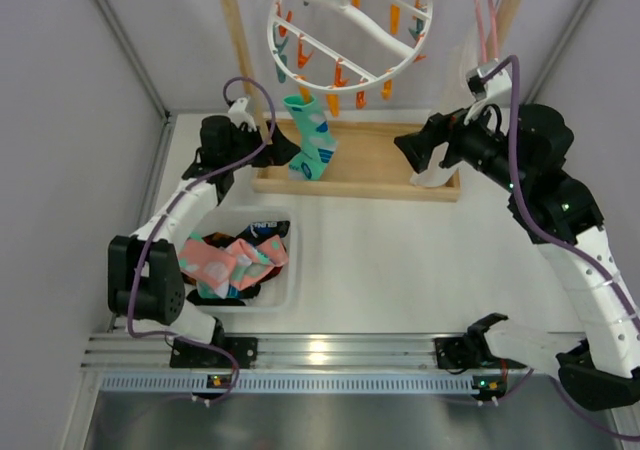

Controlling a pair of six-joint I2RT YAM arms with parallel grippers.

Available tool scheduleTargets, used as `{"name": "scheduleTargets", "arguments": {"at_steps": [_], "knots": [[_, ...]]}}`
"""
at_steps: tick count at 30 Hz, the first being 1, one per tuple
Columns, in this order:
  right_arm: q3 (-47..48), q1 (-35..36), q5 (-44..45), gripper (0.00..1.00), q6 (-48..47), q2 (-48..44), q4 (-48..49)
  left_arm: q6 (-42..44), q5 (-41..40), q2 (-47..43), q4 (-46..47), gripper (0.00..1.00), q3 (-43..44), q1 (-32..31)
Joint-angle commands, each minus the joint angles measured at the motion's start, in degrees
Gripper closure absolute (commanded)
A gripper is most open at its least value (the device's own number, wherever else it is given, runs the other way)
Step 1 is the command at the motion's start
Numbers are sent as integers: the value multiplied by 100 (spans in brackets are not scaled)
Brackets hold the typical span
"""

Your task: Remove the socks clipped to the hanger

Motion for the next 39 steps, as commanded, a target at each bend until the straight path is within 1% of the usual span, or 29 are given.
{"name": "scheduleTargets", "arguments": {"at_steps": [1,4,6,7,9,10,12,13,14,16,17,18,19,20,21,22,23,24,27,28,29,31,32,33,35,36,37,38,39], "knots": [[1,-97,-240,1,-76,-67,216,805,196,235,982,2,550,-214],[106,-97,-310,1,-181,-58,119,1130,187,508,1106,2,796,-486],[168,-97,-310,1,-217,-50,66,1290,-40,701,1106,2,981,-758],[238,-97,-310,0,-252,-32,57,1412,-355,798,1106,2,1043,-838],[326,-97,-328,0,-252,-23,31,1396,-568,1017,1184,2,1157,-970],[413,-97,-336,1,-243,-15,13,1265,-873,1079,1211,2,1184,-997],[519,-88,-398,1,-252,12,-48,1124,-1060,1159,1342,2,1167,-1006],[580,-97,-415,1,-252,20,-118,975,-1113,1211,1465,5,1140,-997],[598,-97,-415,1,-261,12,-145,922,-1105,1238,1492,20,1140,-1006],[607,-97,-363,0,-287,-14,-198,808,-1079,1229,1510,44,1123,-1041],[607,-97,-311,1,-287,-41,-198,781,-1192,1186,1510,59,1096,-1076],[607,-97,-301,0,-287,-58,-198,789,-1297,1133,1536,77,1044,-1180],[599,-97,-284,0,-278,-67,-180,833,-1394,967,1615,84,895,-1251],[590,-88,-266,0,-261,-85,-171,842,-1482,913,1642,85,842,-1417],[581,-97,-257,1,-252,-94,-154,842,-1727,834,1642,90,815,-1506],[581,-97,-249,0,-226,-102,-145,825,-1825,773,1633,97,771,-1585],[572,-97,-249,1,-217,-111,-110,798,-1965,598,1633,99,701,-1751],[564,-97,-249,1,-182,-129,-84,798,-2262,518,1633,100,666,-1849],[476,-88,-249,0,-68,-208,92,815,-2572,184,1633,100,490,-2226],[406,-97,-240,1,-6,-243,127,885,-2912,88,1633,100,446,-2314],[371,-88,-240,1,29,-287,214,903,-3020,-18,1633,100,367,-2507],[292,-97,-240,1,134,-331,268,956,-3397,-264,1633,100,209,-2692],[274,-88,-248,1,161,-340,303,956,-3443,-335,1633,100,139,-2815],[256,-97,-249,1,187,-348,312,921,-3495,-457,1633,100,8,-2860],[238,-97,-275,1,214,-375,303,895,-3881,-476,1563,100,-46,-2860],[221,-97,-284,1,266,-384,321,782,-4074,-467,1363,98,-55,-2860],[195,-88,-301,0,293,-427,330,728,-4241,-441,1248,86,-47,-2860],[168,-97,-301,1,319,-454,364,693,-4486,-423,1168,72,-55,-2843],[133,-97,-301,1,354,-471,382,666,-4567,-406,1124,68,-73,-2843]]}}
